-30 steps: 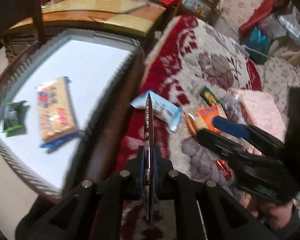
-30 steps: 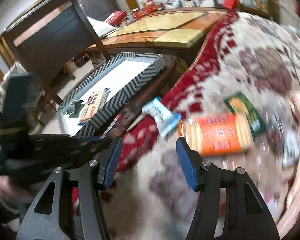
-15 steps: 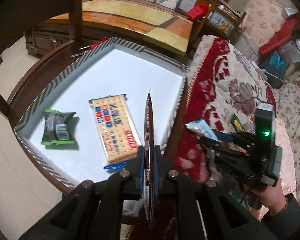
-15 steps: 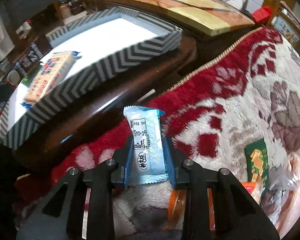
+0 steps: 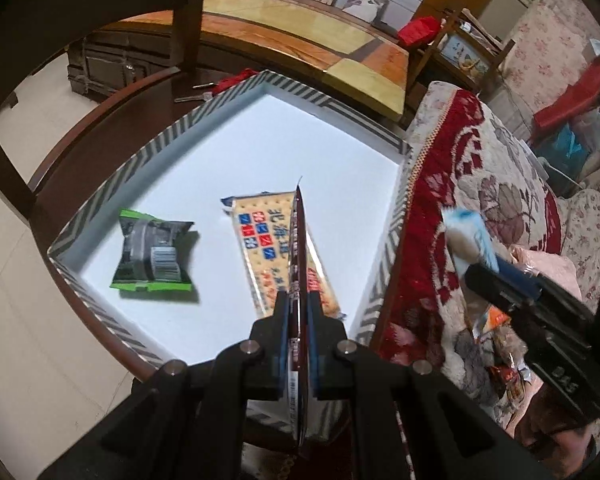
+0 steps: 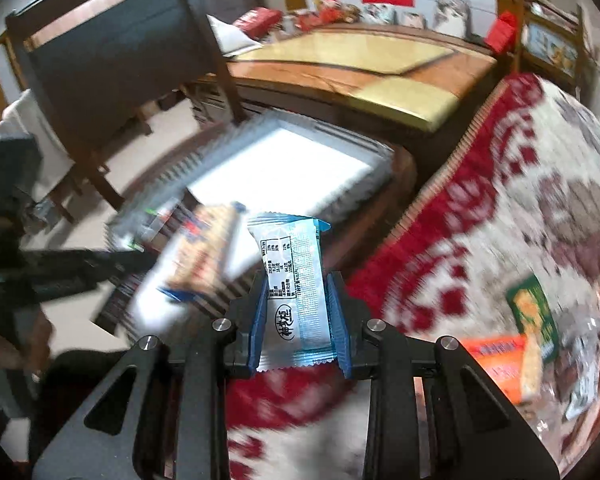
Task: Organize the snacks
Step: 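Carry both items to the white tray and open both tools to release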
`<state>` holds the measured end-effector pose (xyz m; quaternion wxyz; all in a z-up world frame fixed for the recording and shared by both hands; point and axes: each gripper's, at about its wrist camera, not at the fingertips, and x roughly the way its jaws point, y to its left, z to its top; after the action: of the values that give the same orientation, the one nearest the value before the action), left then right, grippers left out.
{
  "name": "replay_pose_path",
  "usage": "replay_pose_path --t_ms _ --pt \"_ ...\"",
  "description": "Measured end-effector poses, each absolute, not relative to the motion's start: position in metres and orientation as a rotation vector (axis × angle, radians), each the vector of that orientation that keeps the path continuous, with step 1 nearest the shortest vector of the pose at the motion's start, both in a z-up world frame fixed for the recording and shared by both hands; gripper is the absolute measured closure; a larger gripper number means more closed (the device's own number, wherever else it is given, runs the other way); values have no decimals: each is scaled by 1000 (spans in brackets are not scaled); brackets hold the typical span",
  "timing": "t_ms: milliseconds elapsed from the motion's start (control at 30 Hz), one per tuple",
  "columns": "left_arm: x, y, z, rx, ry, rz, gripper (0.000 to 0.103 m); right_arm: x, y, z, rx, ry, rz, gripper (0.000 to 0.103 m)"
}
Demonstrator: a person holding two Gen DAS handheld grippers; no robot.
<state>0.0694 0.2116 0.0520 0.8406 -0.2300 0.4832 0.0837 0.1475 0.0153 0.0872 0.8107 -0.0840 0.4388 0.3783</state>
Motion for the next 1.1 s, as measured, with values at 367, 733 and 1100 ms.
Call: replay_pose_path --t_ms 367,733,1100 --pt "75 241 42 -526 1028 210 94 154 102 85 -168 973 862 75" --pt "79 255 24 -514 1056 245 93 154 135 50 -191 1045 845 75" --pt "83 251 18 -431 1070 303 92 149 137 36 -158 1074 841 75"
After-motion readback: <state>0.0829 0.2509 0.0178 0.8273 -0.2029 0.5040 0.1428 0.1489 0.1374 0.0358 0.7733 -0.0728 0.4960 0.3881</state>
